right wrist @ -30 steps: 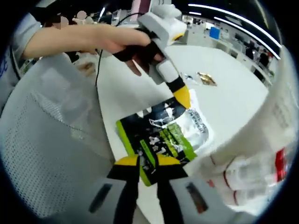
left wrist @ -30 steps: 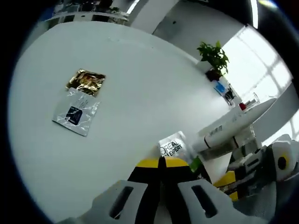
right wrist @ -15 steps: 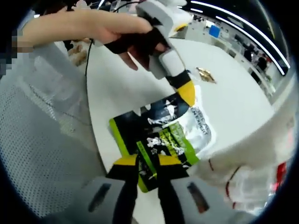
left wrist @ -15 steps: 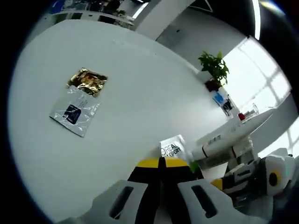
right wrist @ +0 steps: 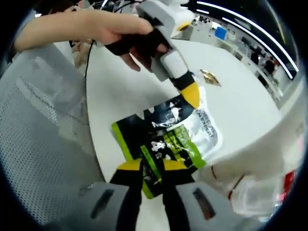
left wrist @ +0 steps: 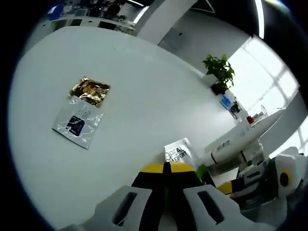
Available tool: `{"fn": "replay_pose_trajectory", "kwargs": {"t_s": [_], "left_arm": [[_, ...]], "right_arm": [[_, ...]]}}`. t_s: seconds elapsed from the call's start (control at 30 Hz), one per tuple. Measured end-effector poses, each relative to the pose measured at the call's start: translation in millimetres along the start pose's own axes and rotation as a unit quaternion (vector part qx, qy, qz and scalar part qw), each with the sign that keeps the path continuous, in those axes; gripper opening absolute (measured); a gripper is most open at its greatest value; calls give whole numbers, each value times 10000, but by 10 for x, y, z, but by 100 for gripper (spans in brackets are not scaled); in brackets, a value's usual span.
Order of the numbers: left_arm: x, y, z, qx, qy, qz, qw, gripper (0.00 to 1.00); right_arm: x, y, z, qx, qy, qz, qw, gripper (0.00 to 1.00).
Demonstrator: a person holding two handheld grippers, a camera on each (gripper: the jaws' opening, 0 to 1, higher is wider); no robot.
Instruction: Arrange the skincare products in the storage area until every visible bottle or jar stands upright without overlapping.
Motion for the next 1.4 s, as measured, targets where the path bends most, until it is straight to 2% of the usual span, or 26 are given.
{"fn": "replay_pose_trajectory", "kwargs": {"t_s": [0.43,0.57,0.63,0.67,0.77,0.9,1.0,1.07,1.17,1.23,1.33,1.4], "left_arm": [[-32,8,21,-34,-174,57,9998,0],[-40,-6,28,-19,-209,322,9993,0],[-53,-8,22,-72,-222,617,9978,0],[-68,-24,13,-102,-250,851,9960,0],[-124,-45,-21,-242,-355,1108,9929,9],[-218,-57,-89,-444,-530,1775,9817,10],[-236,-116,-104,-357,-537,2034,9770,12],[-279,-164,-115,-260,-685,2426,9674,10],[-256,-201,-105,-109,-647,2472,9667,9],[-171,-175,-71,-75,-281,2358,9714,9],[-98,-114,-33,-215,64,2611,9651,13],[-58,-114,-3,-144,170,2564,9663,16]], "right_arm": [[-8,-34,18,53,-72,75,9999,14],[-3,-35,17,50,-94,107,9999,14],[-2,-37,18,51,-95,112,9999,14],[-1,-38,19,52,-96,111,9999,14],[1,-38,18,48,-106,125,9999,14],[2,-39,16,38,-108,79,9999,14],[3,-46,16,15,-112,110,9999,14],[4,-51,20,-4,-111,137,9998,14],[6,-51,20,-13,-123,153,9998,14],[6,-49,20,-10,-125,148,9998,14],[6,-46,19,-4,-121,129,9998,15],[7,-44,18,-3,-126,126,9998,15]]}}
Point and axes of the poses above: the point that each gripper's makers call its tool centre point, and the gripper's own axes: z roughly forward along the fingers, y roughly to its left, x roughly out of its underside, the point moved 8 cm from there along -z, roughly backward along the fingers, and after that the axes turned 5 degrees about z, right-handed, at the moved point
